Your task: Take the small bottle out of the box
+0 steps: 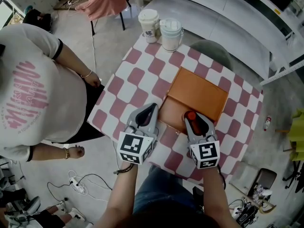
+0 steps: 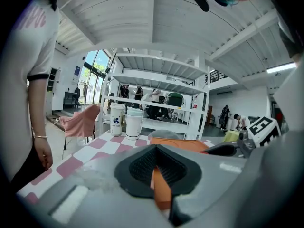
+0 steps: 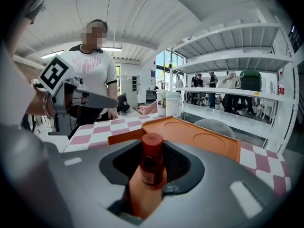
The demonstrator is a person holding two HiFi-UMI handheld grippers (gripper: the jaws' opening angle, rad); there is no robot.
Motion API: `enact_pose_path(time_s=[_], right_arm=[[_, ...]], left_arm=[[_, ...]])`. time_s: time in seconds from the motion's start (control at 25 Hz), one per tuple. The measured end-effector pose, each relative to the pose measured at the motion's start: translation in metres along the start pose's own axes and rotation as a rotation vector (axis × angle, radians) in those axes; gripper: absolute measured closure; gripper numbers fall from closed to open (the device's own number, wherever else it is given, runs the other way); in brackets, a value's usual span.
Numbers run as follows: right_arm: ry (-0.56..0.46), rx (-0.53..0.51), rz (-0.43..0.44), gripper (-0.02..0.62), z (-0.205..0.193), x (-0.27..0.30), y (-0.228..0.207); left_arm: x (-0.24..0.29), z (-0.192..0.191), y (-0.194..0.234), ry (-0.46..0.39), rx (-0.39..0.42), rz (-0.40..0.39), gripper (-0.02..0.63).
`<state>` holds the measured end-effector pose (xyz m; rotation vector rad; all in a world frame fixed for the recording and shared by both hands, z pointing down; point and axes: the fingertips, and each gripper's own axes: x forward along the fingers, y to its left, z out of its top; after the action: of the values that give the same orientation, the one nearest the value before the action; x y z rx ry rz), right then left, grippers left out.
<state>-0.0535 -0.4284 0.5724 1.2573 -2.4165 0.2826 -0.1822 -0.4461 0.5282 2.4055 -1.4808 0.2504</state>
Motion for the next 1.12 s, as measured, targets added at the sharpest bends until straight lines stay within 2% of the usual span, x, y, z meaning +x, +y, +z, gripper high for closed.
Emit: enact_pose_path(time_s=[0.24,0.48,0.68,1.12], right_arm=[[-0.005,-0.004,0.010,0.457,0.012,-0.012,0.000],[-0.047,-0.015,0.001,0.457,0.046,-0.031,-0.006],[-0.081,-0.033,-0.036,0.457,0.080,-0.048,-0.014],[-0.200,-0.003,-0.120,0.457,0.143,-0.079,-0.013]], left_arm=[[0.000,0.015,-0.004,-0.026,0.003,-0.007,0.609],[0.000,0.044,-0.012,-0.074,0.028,-0.030,0.609],[-0.006,0.074,-0.019,-0.118,0.068,-0.058,0.609],[-0.019,0.132,-0.028,-0.214,0.144,-0.137,0.609]])
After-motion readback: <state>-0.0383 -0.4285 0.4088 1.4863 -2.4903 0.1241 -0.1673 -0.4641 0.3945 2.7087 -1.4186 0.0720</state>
